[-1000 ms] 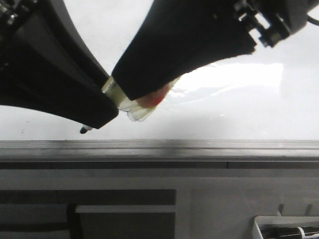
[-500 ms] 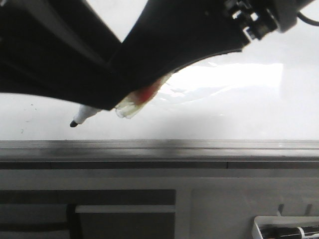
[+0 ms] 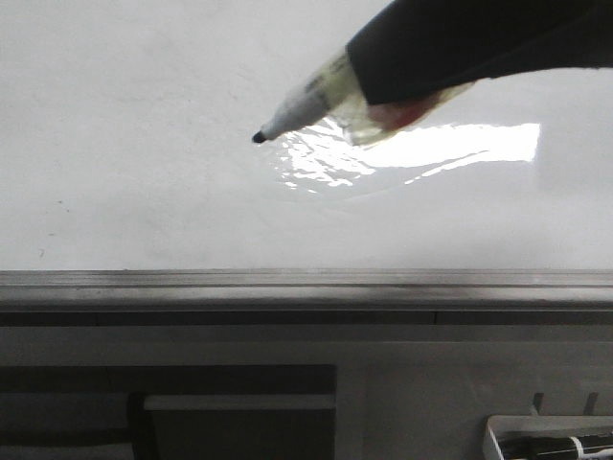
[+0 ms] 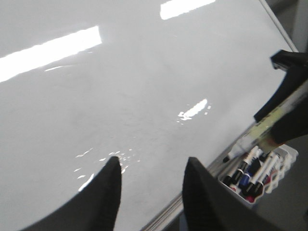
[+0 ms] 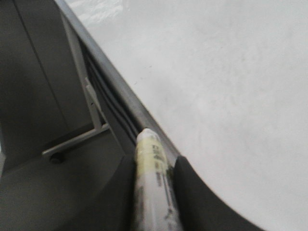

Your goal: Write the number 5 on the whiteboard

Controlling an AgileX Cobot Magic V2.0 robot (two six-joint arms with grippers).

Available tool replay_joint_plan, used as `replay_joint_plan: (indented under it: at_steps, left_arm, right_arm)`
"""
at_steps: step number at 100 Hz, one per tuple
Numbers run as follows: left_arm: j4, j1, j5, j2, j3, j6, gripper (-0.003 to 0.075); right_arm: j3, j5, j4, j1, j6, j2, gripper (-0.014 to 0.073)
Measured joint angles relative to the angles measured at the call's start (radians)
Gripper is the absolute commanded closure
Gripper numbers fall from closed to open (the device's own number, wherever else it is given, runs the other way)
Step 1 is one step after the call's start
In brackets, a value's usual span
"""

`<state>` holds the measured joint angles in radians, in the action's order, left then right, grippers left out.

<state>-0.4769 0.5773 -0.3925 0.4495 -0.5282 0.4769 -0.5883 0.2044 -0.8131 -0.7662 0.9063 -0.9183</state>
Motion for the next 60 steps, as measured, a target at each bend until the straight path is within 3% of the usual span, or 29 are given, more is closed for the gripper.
replay_joint_plan:
  at_steps: [18, 60]
  left_arm:
    - [-0.013, -0.120, 0.000, -0.173, 0.116, -0.041, 0.0741]
    - [-0.142, -0.171, 0.000, -0.221, 0.154, -0.047, 0.0741]
  right_arm:
    - [0.003, -0.153, -0.007, 0.000, 0.000, -0.019, 0.0635]
    - [-0.129, -0.240, -0.015, 0.000, 0.003, -0.211, 0.0635]
